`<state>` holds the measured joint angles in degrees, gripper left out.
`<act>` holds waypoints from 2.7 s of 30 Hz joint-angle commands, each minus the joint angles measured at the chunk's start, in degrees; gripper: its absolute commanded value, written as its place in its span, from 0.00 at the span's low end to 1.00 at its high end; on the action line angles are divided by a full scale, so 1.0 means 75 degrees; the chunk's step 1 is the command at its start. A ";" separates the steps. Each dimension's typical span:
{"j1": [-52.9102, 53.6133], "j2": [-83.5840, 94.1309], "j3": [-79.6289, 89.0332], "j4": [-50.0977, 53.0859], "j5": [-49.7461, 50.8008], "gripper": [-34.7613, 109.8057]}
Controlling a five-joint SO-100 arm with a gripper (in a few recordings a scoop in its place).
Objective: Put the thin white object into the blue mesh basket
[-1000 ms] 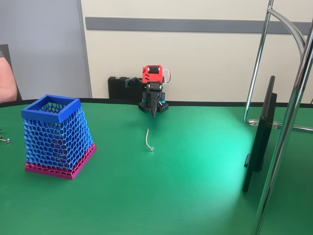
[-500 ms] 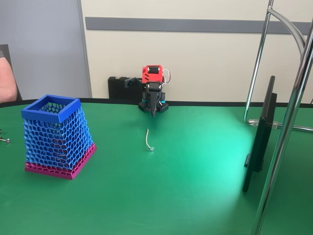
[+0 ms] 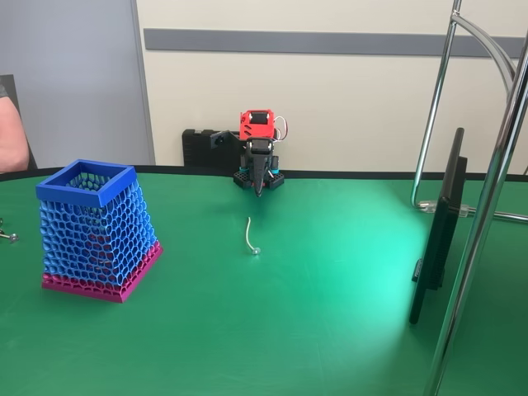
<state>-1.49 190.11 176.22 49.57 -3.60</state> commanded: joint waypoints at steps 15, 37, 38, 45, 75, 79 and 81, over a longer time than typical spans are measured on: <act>0.0059 -0.0738 -0.0141 -0.0375 0.0387 0.25; 0.0234 -0.5859 -0.3855 0.0141 0.3609 0.25; 0.0281 -0.6188 -0.4125 0.0199 0.3844 0.25; 0.0691 -0.8156 -0.5520 0.0609 0.6258 0.25; 0.0773 -1.3535 -0.9012 -0.0012 0.8344 0.38; 0.0680 -1.3793 -0.9129 -0.0199 0.8648 0.38; 0.0621 -1.3945 -0.9223 -0.0223 0.8719 0.37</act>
<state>3.52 85.52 109.51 48.69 61.08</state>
